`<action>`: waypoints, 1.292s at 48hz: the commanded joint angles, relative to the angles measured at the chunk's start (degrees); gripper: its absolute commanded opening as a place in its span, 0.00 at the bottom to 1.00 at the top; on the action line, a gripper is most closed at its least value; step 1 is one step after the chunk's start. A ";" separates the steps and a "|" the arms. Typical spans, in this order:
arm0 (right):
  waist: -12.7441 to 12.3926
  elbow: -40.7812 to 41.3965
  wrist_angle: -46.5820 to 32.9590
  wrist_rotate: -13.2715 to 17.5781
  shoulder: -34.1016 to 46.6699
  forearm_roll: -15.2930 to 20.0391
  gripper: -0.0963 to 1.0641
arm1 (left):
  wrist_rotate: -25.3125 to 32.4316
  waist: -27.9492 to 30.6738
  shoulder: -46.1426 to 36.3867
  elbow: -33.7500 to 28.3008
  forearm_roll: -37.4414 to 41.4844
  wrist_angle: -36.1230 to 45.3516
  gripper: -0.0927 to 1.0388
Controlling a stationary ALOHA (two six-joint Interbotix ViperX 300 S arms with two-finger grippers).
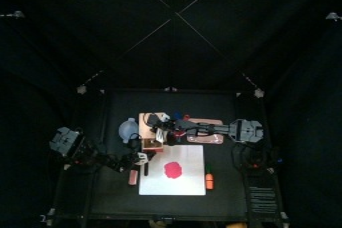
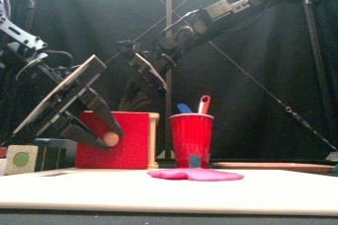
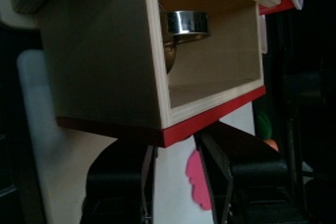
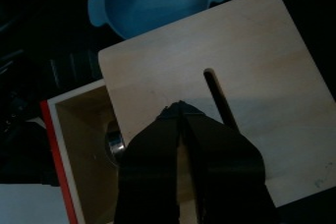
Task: Get the cutter from the drawer then cut the dough then place the extra dough in the bowl
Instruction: Place the cutter on the board
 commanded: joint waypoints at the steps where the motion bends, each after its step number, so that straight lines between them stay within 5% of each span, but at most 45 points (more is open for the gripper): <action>1: -0.09 0.35 1.05 0.09 1.58 -0.09 0.11 | 0.18 -2.72 0.09 -0.62 -0.62 0.53 0.59; 36: -0.09 -0.53 1.05 0.09 2.29 -0.26 0.11 | 0.53 -2.90 -0.62 0.70 0.62 -1.05 0.61; 62: -0.09 -0.62 1.05 0.09 2.46 -0.44 0.11 | 0.44 -2.90 -1.67 0.44 2.72 -1.05 0.75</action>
